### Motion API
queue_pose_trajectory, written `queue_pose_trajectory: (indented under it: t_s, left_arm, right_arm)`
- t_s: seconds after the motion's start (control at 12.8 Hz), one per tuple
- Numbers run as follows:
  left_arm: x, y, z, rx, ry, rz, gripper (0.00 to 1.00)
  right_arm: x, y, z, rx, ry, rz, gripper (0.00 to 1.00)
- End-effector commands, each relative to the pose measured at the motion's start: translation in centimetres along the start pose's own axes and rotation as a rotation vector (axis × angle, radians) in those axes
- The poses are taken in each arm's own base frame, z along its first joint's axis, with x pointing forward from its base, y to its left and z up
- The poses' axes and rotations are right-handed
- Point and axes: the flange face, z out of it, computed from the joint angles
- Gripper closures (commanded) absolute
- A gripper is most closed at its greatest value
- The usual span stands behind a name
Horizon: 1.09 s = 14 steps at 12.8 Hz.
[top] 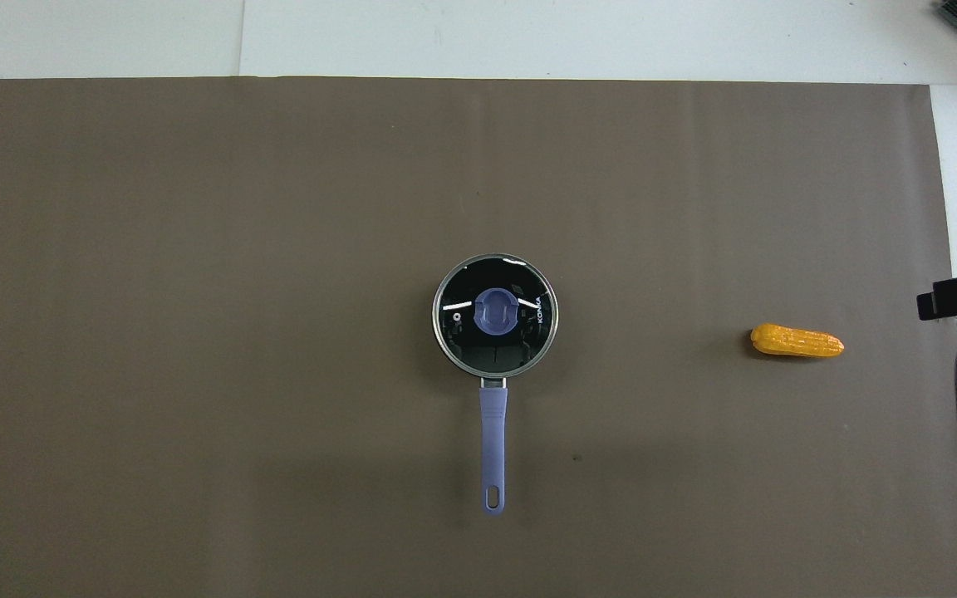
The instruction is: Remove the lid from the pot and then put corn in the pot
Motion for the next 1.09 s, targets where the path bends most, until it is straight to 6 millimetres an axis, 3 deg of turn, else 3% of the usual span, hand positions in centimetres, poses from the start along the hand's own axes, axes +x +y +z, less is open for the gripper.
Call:
queue_pose_trajectory:
  t_s: [0.0, 0.54, 0.86, 1.01]
  left_arm:
    - [-0.9, -0.2, 0.1, -0.012, 0.003, -0.009, 0.0]
    - [-1.1, 0.0, 0.1, -0.013, -0.007, -0.017, 0.0]
    - [-1.1, 0.0, 0.1, -0.012, -0.003, -0.012, 0.0]
    - [-0.9, 0.4, 0.0, -0.011, 0.008, -0.003, 0.0]
  right_arm:
    - [-0.3, 0.1, -0.2, 0.003, 0.011, -0.013, 0.0]
    - [-0.3, 0.1, -0.2, 0.004, 0.008, -0.012, 0.0]
    - [-0.7, 2.9, 0.0, -0.003, -0.003, 0.037, 0.0]
    - [-1.4, 3.5, 1.3, -0.006, -0.018, 0.056, 0.0]
